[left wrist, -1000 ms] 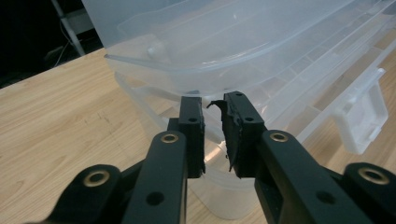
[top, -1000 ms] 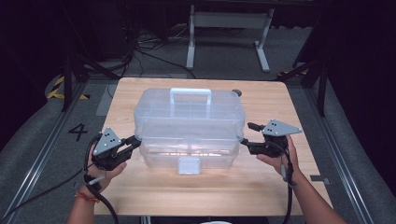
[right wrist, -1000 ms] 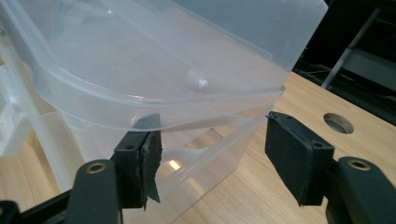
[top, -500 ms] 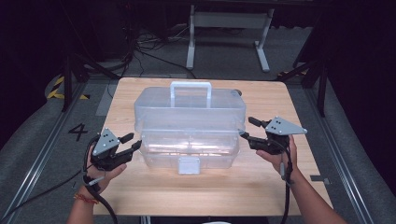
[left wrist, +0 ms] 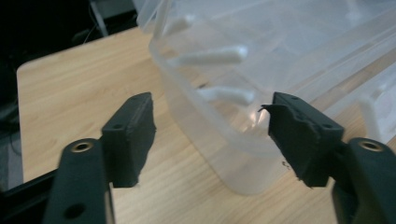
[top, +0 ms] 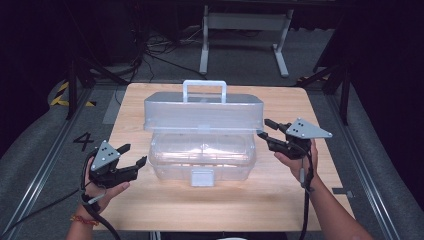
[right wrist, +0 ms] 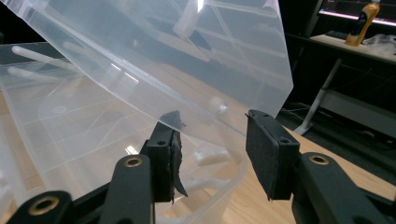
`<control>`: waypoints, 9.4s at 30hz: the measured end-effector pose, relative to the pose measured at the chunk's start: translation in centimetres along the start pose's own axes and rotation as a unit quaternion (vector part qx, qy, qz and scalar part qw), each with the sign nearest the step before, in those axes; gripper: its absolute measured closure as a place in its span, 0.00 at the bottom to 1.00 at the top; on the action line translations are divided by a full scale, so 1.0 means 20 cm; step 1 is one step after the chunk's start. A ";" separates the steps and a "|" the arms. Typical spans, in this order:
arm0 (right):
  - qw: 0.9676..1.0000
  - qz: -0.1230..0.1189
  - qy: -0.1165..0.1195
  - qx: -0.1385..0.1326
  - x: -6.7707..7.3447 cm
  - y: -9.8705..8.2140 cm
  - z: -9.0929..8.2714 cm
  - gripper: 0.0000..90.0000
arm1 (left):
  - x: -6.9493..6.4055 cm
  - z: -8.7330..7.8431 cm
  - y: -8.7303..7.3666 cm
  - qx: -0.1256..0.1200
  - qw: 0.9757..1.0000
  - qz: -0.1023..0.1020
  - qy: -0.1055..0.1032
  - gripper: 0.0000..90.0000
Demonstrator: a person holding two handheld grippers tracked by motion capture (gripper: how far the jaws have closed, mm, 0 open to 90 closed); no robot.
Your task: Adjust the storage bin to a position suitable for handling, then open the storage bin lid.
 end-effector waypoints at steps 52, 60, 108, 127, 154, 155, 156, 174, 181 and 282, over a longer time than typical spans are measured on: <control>0.992 0.061 -0.105 -0.039 -0.12 0.28 0.19 0.87 | 0.04 0.33 -0.36 0.130 0.991 -0.026 -0.023 0.20; 0.992 0.049 -0.109 -0.026 -0.17 0.32 0.21 0.92 | 0.05 0.33 -0.36 0.130 0.991 -0.023 -0.025 0.20; 0.993 0.069 -0.097 0.010 -0.33 0.43 0.34 0.93 | 0.05 0.33 -0.36 0.131 0.991 -0.020 -0.025 0.20; 0.993 0.080 -0.088 0.016 -0.39 0.44 0.39 0.93 | 0.05 0.33 -0.36 0.131 0.991 -0.020 -0.023 0.20; 0.991 0.093 -0.087 0.041 -0.47 0.47 0.48 0.91 | 0.05 0.33 -0.36 0.129 0.991 -0.021 -0.022 0.20; 0.991 0.093 -0.087 0.041 -0.47 0.47 0.48 0.91 | 0.05 0.33 -0.36 0.129 0.991 -0.021 -0.022 0.20; 0.991 0.094 -0.087 0.040 -0.48 0.47 0.48 0.91 | 0.05 0.33 -0.36 0.130 0.991 -0.022 -0.023 0.20; 0.989 0.110 -0.086 0.053 -0.53 0.47 0.56 0.91 | 0.05 0.33 -0.36 0.129 0.991 -0.021 -0.023 0.20; 0.988 0.118 -0.084 0.056 -0.55 0.46 0.58 0.91 | 0.05 0.33 -0.36 0.127 0.991 -0.024 -0.024 0.20; 0.989 0.023 -0.065 0.134 -0.45 0.37 0.41 0.56 | 0.05 0.33 -0.36 0.129 0.991 -0.023 -0.024 0.20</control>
Point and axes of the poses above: each handheld gripper's, and its own axes: z roughly forward along the jaws, y roughly out of its top, x roughly to its left, the point moved 1 cm from there along z, roughly forward along the jaws, and after that the axes turned 11 degrees about x, right-handed, at the moved point
